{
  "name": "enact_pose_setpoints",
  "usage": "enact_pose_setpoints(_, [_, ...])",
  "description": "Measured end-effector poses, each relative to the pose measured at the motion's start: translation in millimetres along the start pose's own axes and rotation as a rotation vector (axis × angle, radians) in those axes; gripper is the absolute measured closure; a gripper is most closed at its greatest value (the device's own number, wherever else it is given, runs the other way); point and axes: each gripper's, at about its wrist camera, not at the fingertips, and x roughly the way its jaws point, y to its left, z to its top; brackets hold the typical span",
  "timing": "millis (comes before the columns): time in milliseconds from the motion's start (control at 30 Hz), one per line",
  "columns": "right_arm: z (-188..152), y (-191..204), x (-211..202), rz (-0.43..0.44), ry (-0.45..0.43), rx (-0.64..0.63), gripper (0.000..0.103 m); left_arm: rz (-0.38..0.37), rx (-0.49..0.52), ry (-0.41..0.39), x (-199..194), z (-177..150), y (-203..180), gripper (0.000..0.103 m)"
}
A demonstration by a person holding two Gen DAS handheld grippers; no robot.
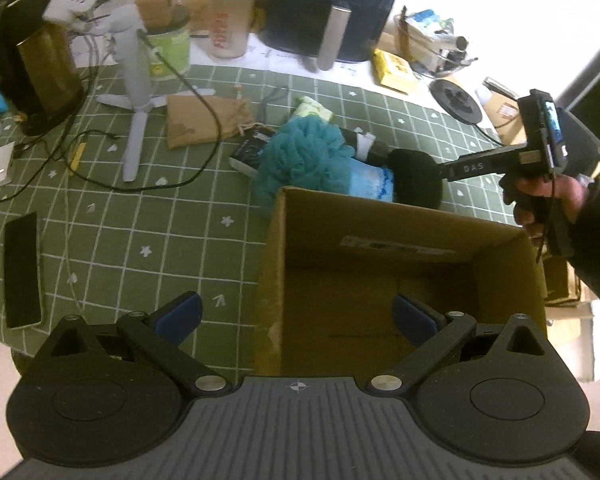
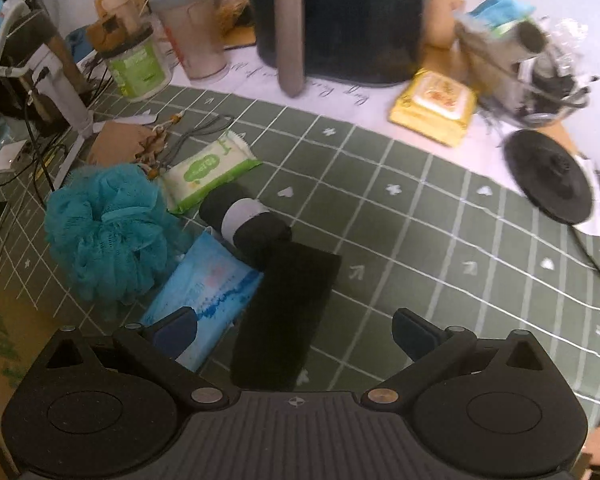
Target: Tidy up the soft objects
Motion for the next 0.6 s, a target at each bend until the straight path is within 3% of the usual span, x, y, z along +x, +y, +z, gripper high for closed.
enact_pose_setpoints(33, [2, 0, 6, 0.005, 0.008, -0.003, 0.004, 0.005, -0.005, -0.003, -1, 0, 1, 0.0])
enact_pose_setpoints(100, [4, 1, 18, -0.002, 0.043, -0.006, 0.022, 0.01, -0.016, -0.006, -2, -1, 4, 0.0])
enact_pose_setpoints(233, [7, 6, 34, 0.004, 0.09, -0.006, 0.032, 0.017, -0.023, -0.019, -3, -1, 5, 0.0])
enact_pose_setpoints(300, [7, 7, 40, 0.001, 0.114, -0.004, 0.047, 0.012, -0.017, -0.029, -4, 1, 3, 0.0])
enact_pose_setpoints(600, [5, -4, 28, -0.045, 0.106, 0.022, 0.054, -0.009, 0.007, -0.071, -2, 17, 1, 0.0])
